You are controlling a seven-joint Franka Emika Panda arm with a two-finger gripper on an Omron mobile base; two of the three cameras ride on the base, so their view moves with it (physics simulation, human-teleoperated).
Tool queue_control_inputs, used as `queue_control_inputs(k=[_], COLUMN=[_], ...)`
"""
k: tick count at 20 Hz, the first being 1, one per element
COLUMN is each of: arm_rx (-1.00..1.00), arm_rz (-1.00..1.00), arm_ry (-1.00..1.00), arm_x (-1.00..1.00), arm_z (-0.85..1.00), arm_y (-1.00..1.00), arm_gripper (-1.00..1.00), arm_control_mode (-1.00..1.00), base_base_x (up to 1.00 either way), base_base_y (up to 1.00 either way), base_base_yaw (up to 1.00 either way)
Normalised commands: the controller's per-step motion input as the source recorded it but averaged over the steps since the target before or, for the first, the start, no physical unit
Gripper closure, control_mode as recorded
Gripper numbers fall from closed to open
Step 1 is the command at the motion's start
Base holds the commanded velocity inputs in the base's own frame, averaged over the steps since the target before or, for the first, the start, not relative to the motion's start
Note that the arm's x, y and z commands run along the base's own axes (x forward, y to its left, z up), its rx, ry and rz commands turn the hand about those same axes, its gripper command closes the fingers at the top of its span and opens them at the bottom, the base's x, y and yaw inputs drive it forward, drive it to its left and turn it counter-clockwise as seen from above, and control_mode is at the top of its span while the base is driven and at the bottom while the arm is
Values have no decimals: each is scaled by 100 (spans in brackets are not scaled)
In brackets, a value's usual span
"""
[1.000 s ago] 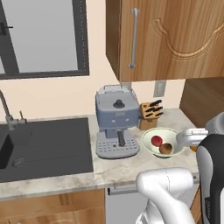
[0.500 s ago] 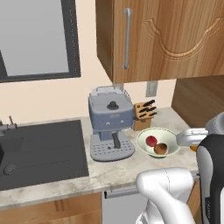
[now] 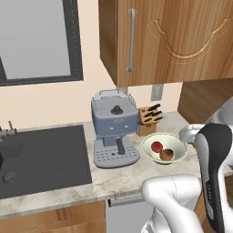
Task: Take the orange, potato, and peach from the freezer and place them in the bowl on the counter.
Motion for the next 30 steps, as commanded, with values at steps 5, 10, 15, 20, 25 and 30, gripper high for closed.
queue_control_inputs(k=[5,10,15,20,25,30], arm_rx=[4,5,0,0,0,0], arm_rz=[0,0,0,0,0,0], arm_ry=[5,2,1,2,4,3], arm_x=[64,66,83,77,54,36], arm_z=[-61,-65,-53,-46,-40,-20], arm_y=[-32,-30,-1,-1,-10,-13], arm_gripper=[100,100,100,100,100,100], arm_control_mode=[-100,-100,-100,-100,-100,-100], base_base_x=[0,0,0,0,0,0], base_base_y=[0,0,0,0,0,0], base_base_yaw=[0,0,0,0,0,0])
